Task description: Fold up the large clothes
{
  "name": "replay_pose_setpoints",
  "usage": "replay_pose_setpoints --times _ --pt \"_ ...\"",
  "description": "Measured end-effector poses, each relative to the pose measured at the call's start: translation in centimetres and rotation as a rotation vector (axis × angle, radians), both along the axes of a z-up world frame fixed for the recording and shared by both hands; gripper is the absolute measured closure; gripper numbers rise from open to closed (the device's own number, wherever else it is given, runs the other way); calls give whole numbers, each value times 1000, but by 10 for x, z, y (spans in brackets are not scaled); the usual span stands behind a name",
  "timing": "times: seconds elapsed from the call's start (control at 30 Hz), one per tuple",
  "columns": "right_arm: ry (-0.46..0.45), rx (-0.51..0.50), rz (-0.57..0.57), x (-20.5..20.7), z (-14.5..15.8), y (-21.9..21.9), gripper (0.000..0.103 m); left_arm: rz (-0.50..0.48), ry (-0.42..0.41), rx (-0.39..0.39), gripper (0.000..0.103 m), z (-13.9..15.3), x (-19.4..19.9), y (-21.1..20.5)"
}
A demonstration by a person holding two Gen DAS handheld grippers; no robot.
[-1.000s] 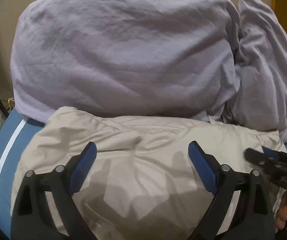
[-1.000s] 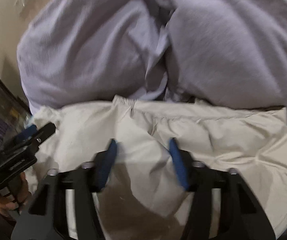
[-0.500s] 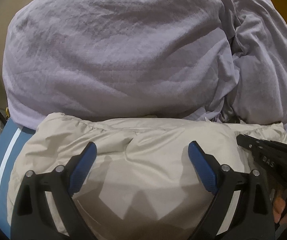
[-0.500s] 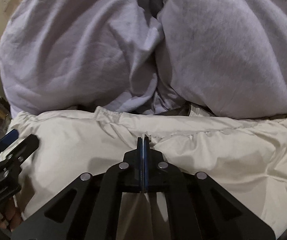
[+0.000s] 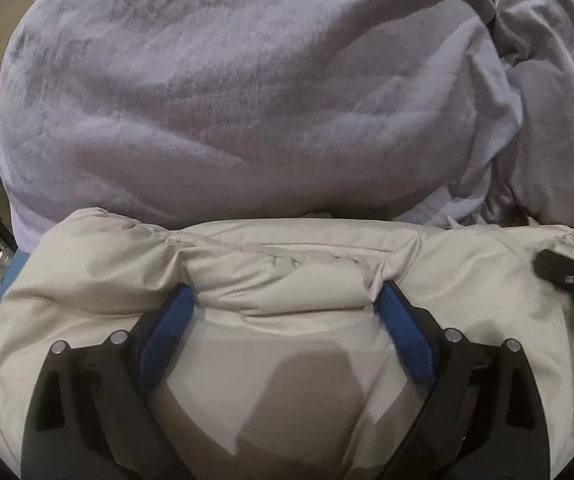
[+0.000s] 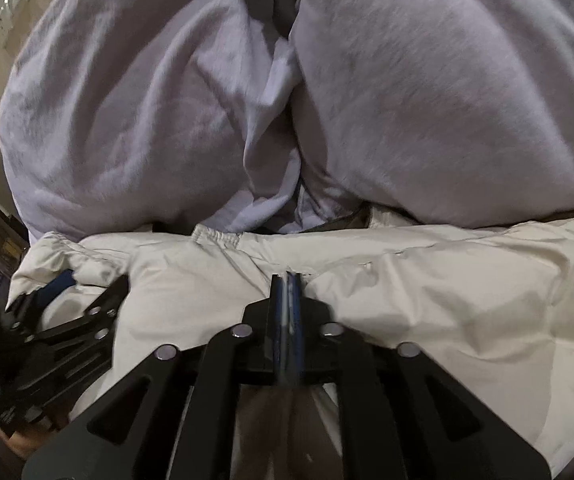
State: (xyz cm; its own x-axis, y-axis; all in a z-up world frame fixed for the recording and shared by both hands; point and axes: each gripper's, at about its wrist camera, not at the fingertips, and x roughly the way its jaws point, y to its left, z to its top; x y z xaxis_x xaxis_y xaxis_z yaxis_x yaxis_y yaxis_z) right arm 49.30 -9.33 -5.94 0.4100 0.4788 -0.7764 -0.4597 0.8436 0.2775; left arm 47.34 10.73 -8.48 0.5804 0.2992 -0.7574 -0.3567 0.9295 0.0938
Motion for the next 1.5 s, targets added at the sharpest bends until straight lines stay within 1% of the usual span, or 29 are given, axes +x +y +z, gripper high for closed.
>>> replay_pose_setpoints --times 0.03,0.07,0.1,0.13,0.17,0.27,0.37,0.4,0.43,0.53,0.6,0.67,0.73,0.83,0.9,1.0,1.07,1.2,1.4,1.43,1.5 --pt "-11 4 -5 -2 3 -4 81 1 2 4 9 -2 2 0" --pt "-29 9 -14 -4 8 -9 66 4 3 8 9 -3 3 1" --pt "-58 14 -27 -8 14 -17 58 7 5 9 8 -5 5 1" --pt "-85 12 -40 -12 19 -23 48 11 8 8 7 -7 9 2" --pt "-109 7 -51 -16 23 -29 46 12 9 7 7 -8 10 3" --pt "-152 -22 -102 -22 28 -51 46 11 12 -1 7 -8 10 4" --pt "-179 -48 -166 -23 30 -75 46 6 11 -15 8 1 1 7" --pt "-187 -65 -187 -22 29 -82 46 -1 -1 -19 8 6 -5 8" --pt "-190 -76 -202 -21 28 -89 46 -7 -12 -20 8 8 -3 11" --pt "-173 -98 -237 -16 20 -103 46 -10 -54 -7 8 21 -17 19" --pt "-166 -110 -250 -14 16 -107 46 0 -71 -3 8 26 -22 25" --pt "-160 -126 -261 -9 9 -112 46 31 -85 24 8 31 -29 33" --pt "-157 -136 -264 -9 2 -110 46 67 -73 38 8 28 -28 44" --pt "-163 -153 -263 -8 -6 -106 46 115 -49 29 8 18 -25 54" --pt "-165 -159 -261 -7 -8 -104 45 127 -43 31 8 14 -25 57" --pt "-164 -164 -263 -1 -16 -102 45 130 -34 45 8 4 -20 55" --pt "-164 -166 -264 0 -18 -101 44 130 -32 50 8 4 -22 57" --pt "-165 -170 -264 6 -27 -96 42 136 -30 41 7 1 -25 63" --pt "-164 -172 -263 7 -28 -95 39 139 -28 35 6 -4 -25 66" --pt "-164 -174 -262 11 -36 -88 39 141 -28 33 5 -5 -24 67" --pt "-165 -178 -261 13 -38 -86 38 145 -28 29 4 -9 -24 70"
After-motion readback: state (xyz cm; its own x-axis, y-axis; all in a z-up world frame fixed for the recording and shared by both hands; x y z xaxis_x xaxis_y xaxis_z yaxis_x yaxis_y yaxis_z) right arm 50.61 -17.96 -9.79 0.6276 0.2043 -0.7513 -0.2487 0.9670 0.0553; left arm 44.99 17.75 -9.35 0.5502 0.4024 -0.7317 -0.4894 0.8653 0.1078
